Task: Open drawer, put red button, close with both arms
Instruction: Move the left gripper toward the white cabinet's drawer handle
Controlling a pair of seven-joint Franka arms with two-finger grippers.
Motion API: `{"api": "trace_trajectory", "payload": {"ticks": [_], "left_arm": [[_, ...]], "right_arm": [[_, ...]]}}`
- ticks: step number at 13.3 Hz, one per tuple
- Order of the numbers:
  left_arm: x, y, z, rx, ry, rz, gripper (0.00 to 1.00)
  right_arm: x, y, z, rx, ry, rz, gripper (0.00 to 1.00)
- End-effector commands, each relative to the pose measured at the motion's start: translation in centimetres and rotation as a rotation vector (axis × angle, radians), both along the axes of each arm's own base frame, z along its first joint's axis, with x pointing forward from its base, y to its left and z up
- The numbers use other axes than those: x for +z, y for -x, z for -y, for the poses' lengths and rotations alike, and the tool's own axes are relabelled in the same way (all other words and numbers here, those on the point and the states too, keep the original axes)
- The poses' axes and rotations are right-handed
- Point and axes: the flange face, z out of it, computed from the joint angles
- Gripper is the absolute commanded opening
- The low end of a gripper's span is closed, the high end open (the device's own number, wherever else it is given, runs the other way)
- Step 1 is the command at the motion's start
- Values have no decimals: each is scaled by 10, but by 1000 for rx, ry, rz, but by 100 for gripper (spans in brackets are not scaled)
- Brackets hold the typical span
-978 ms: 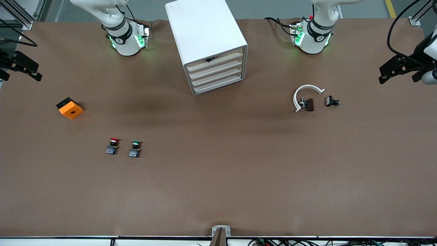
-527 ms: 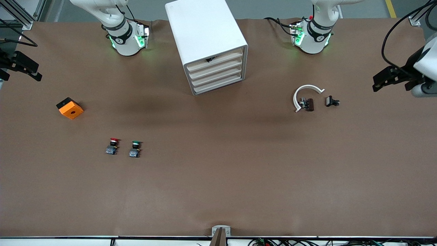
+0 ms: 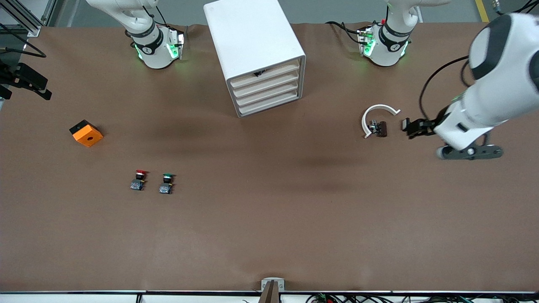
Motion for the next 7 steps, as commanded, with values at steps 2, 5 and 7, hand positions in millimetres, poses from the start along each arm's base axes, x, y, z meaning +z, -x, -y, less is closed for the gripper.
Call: {"api": "trace_trajectory", "payload": {"ticks": [2, 5, 7], "left_arm": [[-48, -8, 67, 173, -6, -26, 100], [-108, -10, 129, 297, -12, -31, 100], [-143, -5, 169, 391, -15, -21, 100]], "right_arm": [[3, 4, 4, -4, 19, 3, 100], [3, 4, 7, -10, 17, 3, 100], [3, 4, 7, -11, 14, 4, 100]]}}
